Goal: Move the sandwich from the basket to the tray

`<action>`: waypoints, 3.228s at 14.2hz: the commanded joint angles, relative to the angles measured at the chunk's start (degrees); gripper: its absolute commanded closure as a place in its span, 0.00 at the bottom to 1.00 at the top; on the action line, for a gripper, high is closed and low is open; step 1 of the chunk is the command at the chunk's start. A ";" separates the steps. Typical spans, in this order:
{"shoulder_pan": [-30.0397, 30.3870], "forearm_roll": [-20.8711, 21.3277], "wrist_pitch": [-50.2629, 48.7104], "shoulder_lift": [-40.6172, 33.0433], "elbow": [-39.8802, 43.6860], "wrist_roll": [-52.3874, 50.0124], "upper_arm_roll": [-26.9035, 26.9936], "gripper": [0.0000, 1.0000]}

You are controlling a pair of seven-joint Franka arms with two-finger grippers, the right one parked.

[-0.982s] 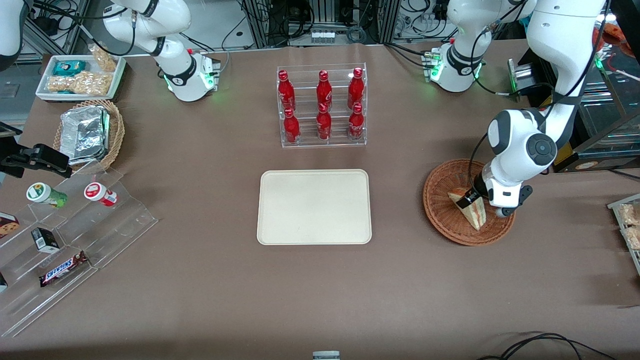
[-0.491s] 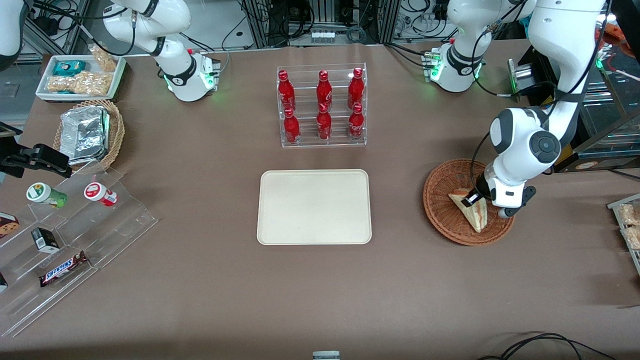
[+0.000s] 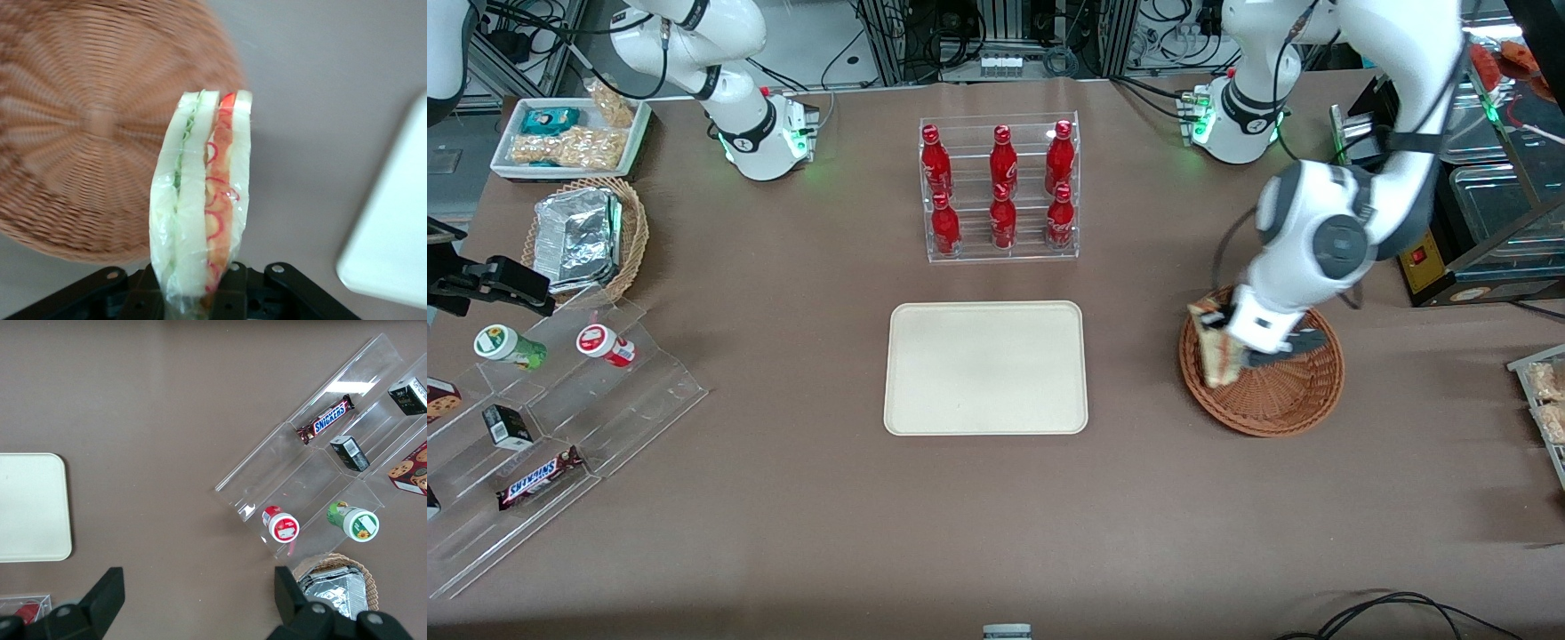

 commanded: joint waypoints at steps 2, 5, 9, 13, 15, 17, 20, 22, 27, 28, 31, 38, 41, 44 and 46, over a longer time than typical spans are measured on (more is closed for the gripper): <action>-10.15 0.09 -2.02 6.51 8.53 0.43 0.70 0.90; -18.75 0.26 -5.08 17.47 22.91 -9.37 0.70 0.90; -26.86 7.36 -12.82 33.49 44.91 -26.78 0.96 0.90; -30.12 8.00 -12.48 38.24 51.34 -29.37 0.96 0.89; -31.17 8.00 -12.48 39.92 53.72 -29.37 0.87 0.87; -31.26 8.35 -12.31 41.50 54.26 -28.93 1.05 0.56; -31.27 9.41 -10.73 42.48 55.05 -31.29 1.14 0.00; -31.18 9.41 -10.63 42.21 55.05 -31.65 1.23 0.00; -29.34 8.97 -15.97 37.04 55.05 -32.01 1.84 0.00; -27.85 8.53 -18.78 34.68 55.05 -31.66 1.75 0.00; -21.62 4.77 -22.93 28.26 54.61 -30.69 1.49 0.00; -3.43 -5.80 -39.86 4.36 34.77 -0.76 1.67 0.00; 5.44 -4.57 -49.02 0.56 33.96 9.36 1.84 0.00; 12.04 -1.07 -49.14 -5.31 27.84 10.45 1.93 0.00; 12.94 2.36 -49.30 -7.61 26.22 10.45 1.93 0.00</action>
